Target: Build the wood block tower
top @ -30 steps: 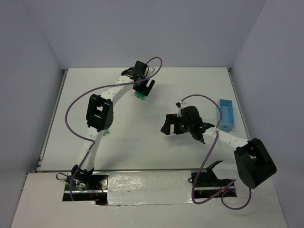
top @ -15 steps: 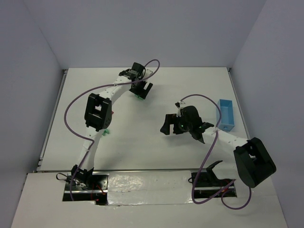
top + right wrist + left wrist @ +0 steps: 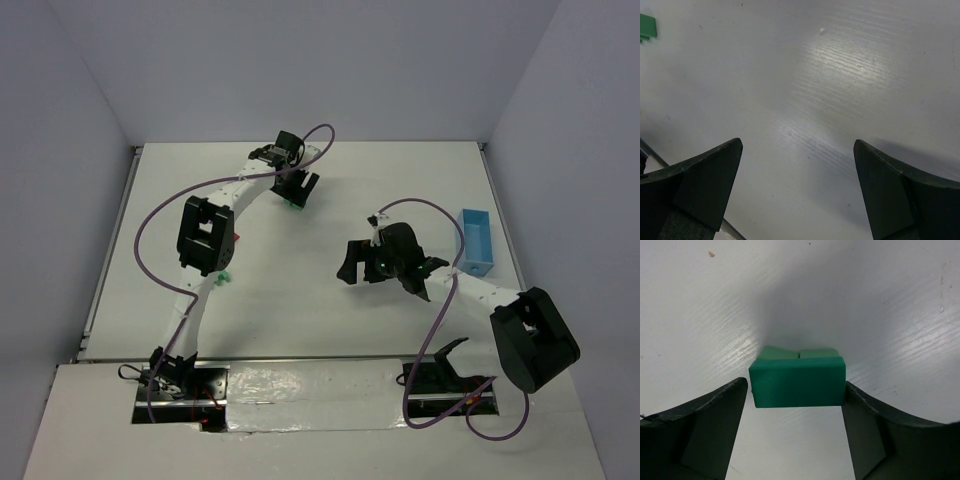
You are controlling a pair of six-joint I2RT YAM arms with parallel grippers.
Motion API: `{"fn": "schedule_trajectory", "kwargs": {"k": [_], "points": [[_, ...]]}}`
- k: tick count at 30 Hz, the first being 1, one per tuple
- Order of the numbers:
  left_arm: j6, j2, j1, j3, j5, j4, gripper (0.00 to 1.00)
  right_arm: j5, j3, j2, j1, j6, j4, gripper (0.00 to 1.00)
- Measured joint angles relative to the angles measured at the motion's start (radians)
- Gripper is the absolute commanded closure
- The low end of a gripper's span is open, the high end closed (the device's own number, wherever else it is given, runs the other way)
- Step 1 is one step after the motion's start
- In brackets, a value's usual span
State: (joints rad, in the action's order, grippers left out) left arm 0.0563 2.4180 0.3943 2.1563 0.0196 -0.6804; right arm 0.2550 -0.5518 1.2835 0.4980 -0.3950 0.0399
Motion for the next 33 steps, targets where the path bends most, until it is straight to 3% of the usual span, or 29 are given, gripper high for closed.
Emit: {"fn": "schedule_trajectory", "kwargs": {"k": [16,23,33], "points": [[-0.002,0.000,0.000,0.000,0.012,0.000,0.34,-0.006,0.000,0.000,0.001,0.000,0.000,0.00],[-0.002,0.000,0.000,0.000,0.012,0.000,0.28,-0.008,-0.001,0.000,0.003,0.000,-0.001,0.00],[-0.005,0.000,0.000,0.000,0.003,0.000,0.02,-0.008,-0.004,0.000,0.004,0.000,-0.003,0.00]]}}
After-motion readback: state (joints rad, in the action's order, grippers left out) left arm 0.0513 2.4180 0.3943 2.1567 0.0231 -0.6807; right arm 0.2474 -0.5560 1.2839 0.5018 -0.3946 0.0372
